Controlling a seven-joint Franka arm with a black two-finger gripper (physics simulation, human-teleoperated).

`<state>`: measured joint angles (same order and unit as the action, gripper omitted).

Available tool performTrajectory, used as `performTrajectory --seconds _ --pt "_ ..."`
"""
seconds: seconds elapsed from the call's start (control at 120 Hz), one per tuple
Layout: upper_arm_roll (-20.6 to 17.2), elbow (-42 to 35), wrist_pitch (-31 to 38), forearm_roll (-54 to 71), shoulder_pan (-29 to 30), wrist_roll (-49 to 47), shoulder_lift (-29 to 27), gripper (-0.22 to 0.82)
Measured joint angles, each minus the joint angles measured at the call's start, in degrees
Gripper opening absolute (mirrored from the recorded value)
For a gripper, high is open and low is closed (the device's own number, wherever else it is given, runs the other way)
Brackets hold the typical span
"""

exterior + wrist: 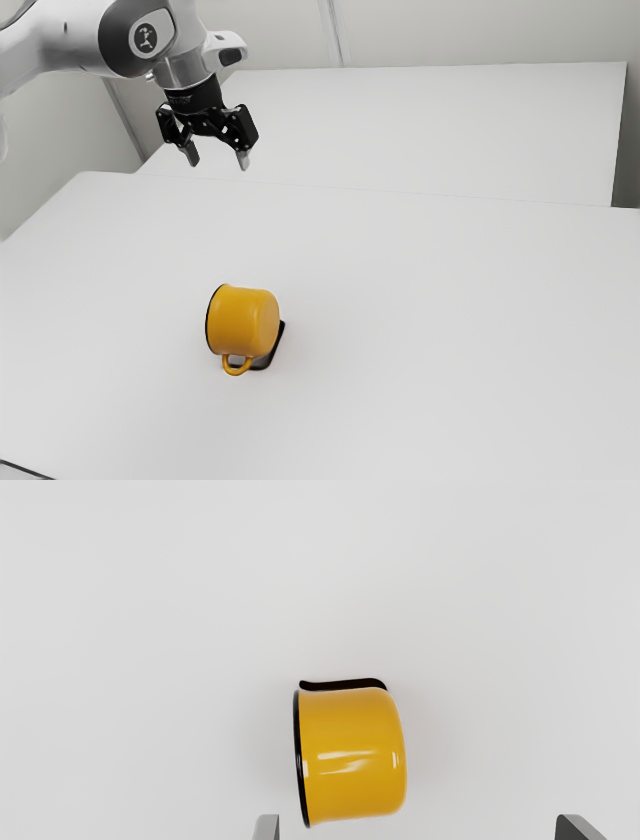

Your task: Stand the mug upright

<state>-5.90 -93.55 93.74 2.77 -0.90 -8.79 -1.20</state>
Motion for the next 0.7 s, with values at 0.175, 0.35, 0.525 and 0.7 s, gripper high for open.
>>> performTrajectory --seconds 0.175,0.35,0.525,0.7 --pt "0.0 -0.5 -0.2 -0.3 0.1 -0.1 -0.2 0.60" --pt "0.0 -3.9 -1.1 -2.3 1.0 -0.1 -2.9 0.60" --pt "0.1 -8.9 -1.2 -5.5 6.2 1.0 -5.3 0.60" --pt "0.2 -15.3 1.4 -9.2 10.8 3.6 -5.9 0.60"
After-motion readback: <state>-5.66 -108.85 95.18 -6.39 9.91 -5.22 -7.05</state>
